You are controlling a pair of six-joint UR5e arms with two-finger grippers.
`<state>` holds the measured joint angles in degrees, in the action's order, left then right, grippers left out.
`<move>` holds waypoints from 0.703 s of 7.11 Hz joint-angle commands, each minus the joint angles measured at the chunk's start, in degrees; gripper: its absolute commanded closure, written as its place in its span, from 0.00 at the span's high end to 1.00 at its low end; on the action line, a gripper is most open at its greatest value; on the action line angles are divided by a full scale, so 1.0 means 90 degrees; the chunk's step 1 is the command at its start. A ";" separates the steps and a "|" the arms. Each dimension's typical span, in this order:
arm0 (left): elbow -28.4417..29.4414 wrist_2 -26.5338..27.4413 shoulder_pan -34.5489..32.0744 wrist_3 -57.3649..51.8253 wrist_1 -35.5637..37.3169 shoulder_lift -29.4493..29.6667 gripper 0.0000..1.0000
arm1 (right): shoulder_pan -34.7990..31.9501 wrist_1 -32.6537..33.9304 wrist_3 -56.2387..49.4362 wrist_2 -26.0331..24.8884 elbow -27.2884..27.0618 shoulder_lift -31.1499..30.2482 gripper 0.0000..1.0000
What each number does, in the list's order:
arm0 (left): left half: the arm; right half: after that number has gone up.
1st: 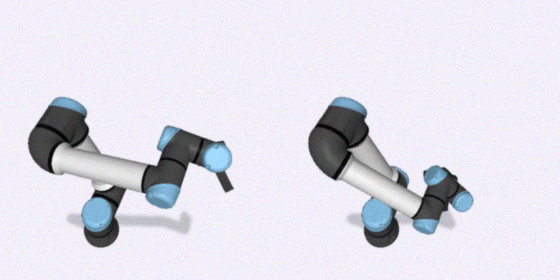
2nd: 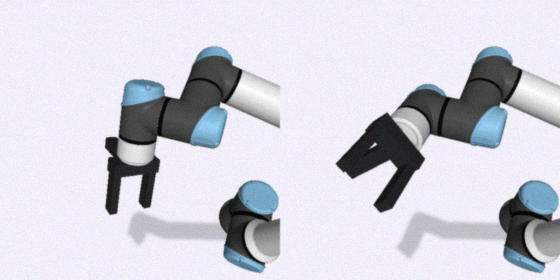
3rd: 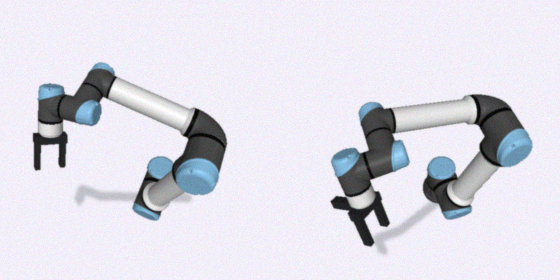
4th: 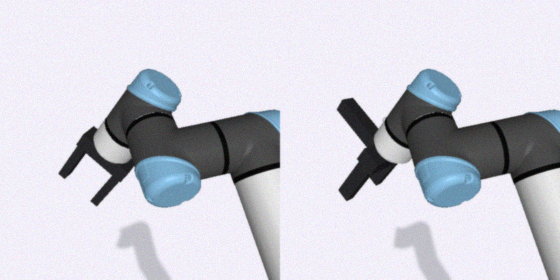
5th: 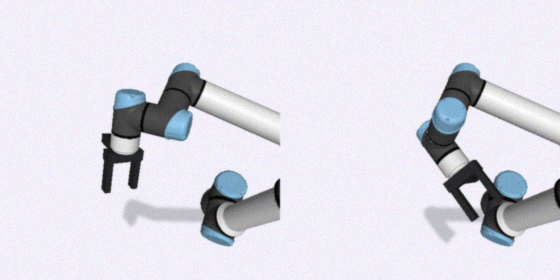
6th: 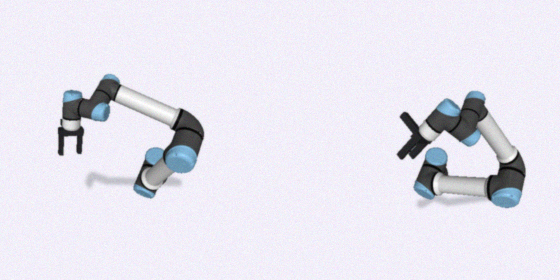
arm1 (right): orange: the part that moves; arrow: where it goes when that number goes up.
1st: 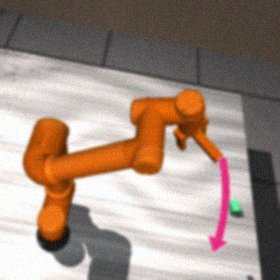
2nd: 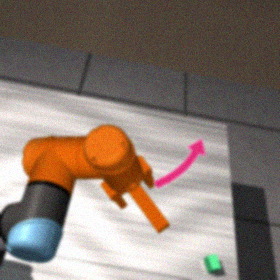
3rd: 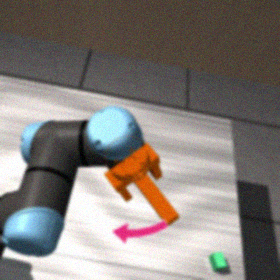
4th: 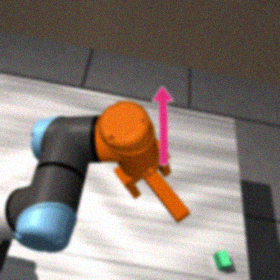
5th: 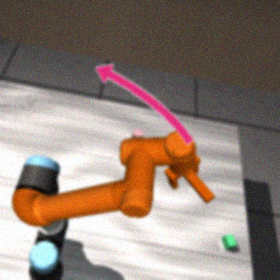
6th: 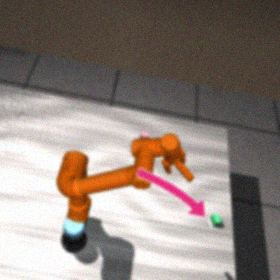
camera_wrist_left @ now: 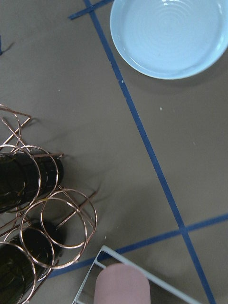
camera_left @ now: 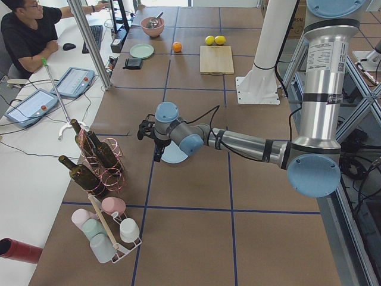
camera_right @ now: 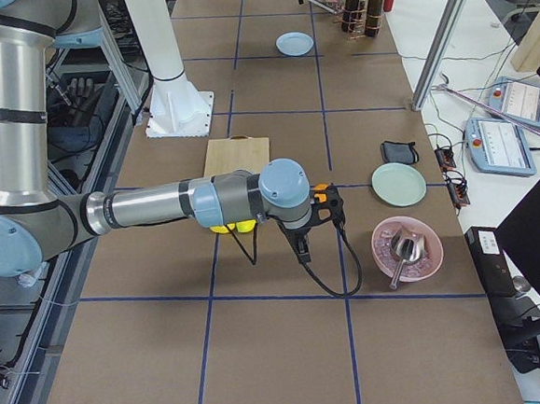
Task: Pick orange to plate
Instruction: 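Lower the left gripper to the rim of the light blue plate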
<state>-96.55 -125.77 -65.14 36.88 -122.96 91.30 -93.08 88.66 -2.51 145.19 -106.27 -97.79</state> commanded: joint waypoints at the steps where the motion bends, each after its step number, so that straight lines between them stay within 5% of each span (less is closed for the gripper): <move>1: 0.0471 0.0671 0.0625 0.0899 -0.0719 0.0061 0.96 | 0.0000 -0.0017 0.0005 0.0001 -0.0028 0.0007 1.00; 5: 0.1010 0.1240 0.1300 0.1508 -0.1299 0.0129 0.94 | 0.0000 -0.0036 0.0376 -0.0019 -0.0047 0.0016 1.00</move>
<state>-88.14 -115.56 -54.37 49.91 -134.24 92.44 -93.08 88.35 0.50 144.99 -106.63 -97.61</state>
